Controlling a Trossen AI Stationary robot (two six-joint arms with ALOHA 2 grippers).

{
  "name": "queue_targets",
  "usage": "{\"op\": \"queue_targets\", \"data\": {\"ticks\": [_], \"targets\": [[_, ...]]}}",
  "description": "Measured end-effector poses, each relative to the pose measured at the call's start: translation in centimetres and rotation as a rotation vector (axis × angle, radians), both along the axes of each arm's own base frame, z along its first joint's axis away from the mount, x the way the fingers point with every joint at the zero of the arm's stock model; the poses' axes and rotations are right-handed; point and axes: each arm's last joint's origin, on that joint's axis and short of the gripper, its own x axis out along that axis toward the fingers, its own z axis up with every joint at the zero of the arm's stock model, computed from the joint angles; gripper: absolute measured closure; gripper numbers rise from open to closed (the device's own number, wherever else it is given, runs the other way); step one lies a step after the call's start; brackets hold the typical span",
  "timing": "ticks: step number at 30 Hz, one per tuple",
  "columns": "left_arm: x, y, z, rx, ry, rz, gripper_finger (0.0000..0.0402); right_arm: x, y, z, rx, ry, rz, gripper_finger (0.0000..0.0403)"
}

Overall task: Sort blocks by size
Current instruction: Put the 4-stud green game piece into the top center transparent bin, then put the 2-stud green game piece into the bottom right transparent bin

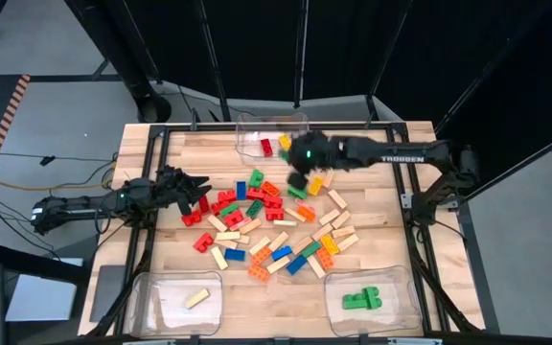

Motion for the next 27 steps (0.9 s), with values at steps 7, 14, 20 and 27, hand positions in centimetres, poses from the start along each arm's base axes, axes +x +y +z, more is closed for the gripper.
{"op": "queue_targets", "data": {"ticks": [7, 14, 20, 27], "targets": [[0.0, 0.0, 0.0, 0.0, 0.0, 0.0, 0.0156, 1.4, -5.2, -1.3, 0.067, -0.189, -0.233, 0.032], [0.0, 0.0, -0.1, -0.001, 0.009, 0.001, 0.0156, 5.6, -7.1, -2.8, 0.153, -0.094, -0.259, 0.0249], [0.0, 0.0, -0.1, -0.001, 0.007, -0.003, 0.0156, 7.2, -7.8, -1.1, 0.13, 0.04, -0.283, 0.0135], [0.0, 0.0, -0.1, -0.001, 0.007, -0.006, 0.0156, 5.1, -4.8, 3.4, 0.186, 0.222, -0.093, 0.0148]]}}
